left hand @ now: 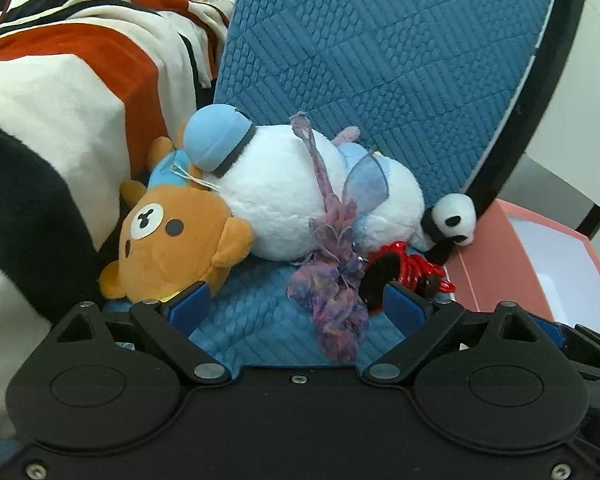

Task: Organize objects
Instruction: 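Close the right gripper on the red-and-black toy figure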

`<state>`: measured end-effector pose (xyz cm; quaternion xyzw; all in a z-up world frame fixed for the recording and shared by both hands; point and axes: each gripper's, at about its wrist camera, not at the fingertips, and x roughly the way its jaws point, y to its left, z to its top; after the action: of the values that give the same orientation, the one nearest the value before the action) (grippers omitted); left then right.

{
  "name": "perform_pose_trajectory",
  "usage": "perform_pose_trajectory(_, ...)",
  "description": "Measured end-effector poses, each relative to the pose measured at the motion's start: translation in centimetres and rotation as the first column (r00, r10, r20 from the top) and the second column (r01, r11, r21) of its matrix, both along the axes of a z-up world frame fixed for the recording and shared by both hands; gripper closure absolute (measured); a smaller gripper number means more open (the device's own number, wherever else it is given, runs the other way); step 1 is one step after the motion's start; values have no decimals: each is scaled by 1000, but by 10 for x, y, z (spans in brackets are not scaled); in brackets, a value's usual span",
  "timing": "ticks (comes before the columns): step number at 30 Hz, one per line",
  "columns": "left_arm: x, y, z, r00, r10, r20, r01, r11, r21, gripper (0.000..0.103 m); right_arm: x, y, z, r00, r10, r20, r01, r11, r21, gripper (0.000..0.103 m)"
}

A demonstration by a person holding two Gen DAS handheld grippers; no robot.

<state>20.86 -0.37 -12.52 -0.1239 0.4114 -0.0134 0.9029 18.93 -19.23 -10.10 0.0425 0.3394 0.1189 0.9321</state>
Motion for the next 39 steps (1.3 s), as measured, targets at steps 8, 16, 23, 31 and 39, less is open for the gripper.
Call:
perform_pose_trajectory(8, 33, -4, -30, 997, -18, -77, 19, 1000, 14, 20, 36, 2, -15, 1000, -29, -4, 28, 998, -53, 39)
perform_pose_trajectory(16, 53, -11, -53, 990, -55, -131, 53, 998, -23, 33, 71, -5, -37, 994, -96, -57, 94, 995, -27, 50)
perform_pose_trajectory(23, 63, -19, -68, 982, -64, -179, 56, 997, -46, 66, 86, -14, -52, 983, -153, -103, 155, 988, 7, 52)
perform_pose_trajectory(31, 58, -18, -71, 979, -66, -194, 56, 997, -57, 80, 86, -24, -57, 980, -173, -97, 179, 982, 60, 51)
perform_pose_trajectory(39, 57, -15, -70, 980, -63, -188, 50, 996, -75, 83, 87, -33, -65, 980, -163, -112, 173, 981, 88, 40)
